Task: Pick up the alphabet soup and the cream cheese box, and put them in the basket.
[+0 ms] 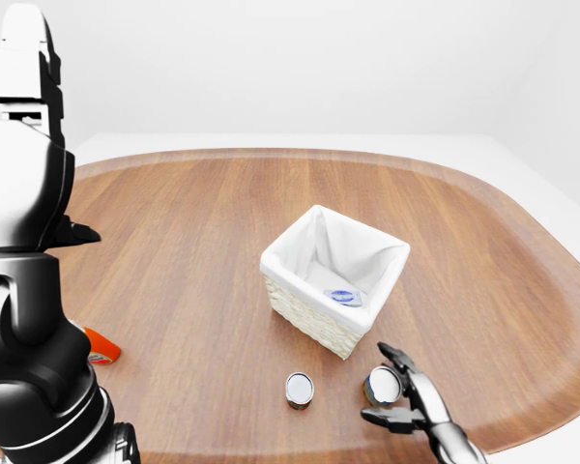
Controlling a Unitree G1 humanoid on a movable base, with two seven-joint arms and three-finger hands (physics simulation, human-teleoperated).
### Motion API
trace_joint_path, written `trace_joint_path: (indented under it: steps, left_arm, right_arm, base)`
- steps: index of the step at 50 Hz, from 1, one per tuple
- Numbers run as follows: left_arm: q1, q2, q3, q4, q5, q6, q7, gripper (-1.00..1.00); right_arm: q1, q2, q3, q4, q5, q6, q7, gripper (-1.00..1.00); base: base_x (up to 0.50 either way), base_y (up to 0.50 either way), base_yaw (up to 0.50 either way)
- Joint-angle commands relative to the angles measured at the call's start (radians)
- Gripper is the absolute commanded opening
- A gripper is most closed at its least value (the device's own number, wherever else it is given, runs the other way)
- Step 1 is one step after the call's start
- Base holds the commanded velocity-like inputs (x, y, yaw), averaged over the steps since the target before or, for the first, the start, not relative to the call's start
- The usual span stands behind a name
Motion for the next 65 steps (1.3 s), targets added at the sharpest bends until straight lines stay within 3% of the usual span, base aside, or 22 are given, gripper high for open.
trace_joint_path:
  steps: [1, 18, 39, 56, 62, 65]
  left_arm:
    - [-0.001, 0.003, 0.001, 0.013, 0.008, 0.0, 0.003, 1.0]
    - [-0.003, 0.004, 0.0, 0.011, 0.012, 0.0, -0.001, 1.0]
    - [-0.001, 0.002, -0.003, 0.013, 0.012, 0.0, -0.003, 1.0]
    - [0.001, -0.005, -0.005, 0.016, 0.013, 0.0, 0.005, 1.0]
    - [0.0, -0.003, -0.004, 0.009, 0.016, 0.0, -0.001, 1.0]
    - [-0.002, -0.002, -0.003, 0.008, 0.017, 0.0, -0.006, 1.0]
  right_arm:
    - [-0.01, -0.012, 0.008, 0.028, -0.001, 0.0, -0.021, -1.0]
    - [-0.01, -0.012, -0.005, 0.011, 0.033, 0.0, -0.008, -1.0]
    - [-0.007, 0.065, -0.143, -0.447, 0.223, 0.0, 0.035, -1.0]
    - [-0.087, 0.064, -0.224, -0.64, 0.267, 0.0, 0.021, -1.0]
    - [-0.141, 0.038, -0.237, -0.658, 0.286, 0.061, -0.008, -1.0]
    - [-0.173, 0.018, -0.239, -0.667, 0.295, 0.108, -0.024, -1.0]
  base:
    - [0.0, 0.0, 0.0]
    - [0.0, 0.0, 0.0]
    - [0.0, 0.0, 0.0]
    - [0.0, 0.0, 0.0]
    - [0.0, 0.0, 0.0]
    - [0.0, 0.0, 0.0]
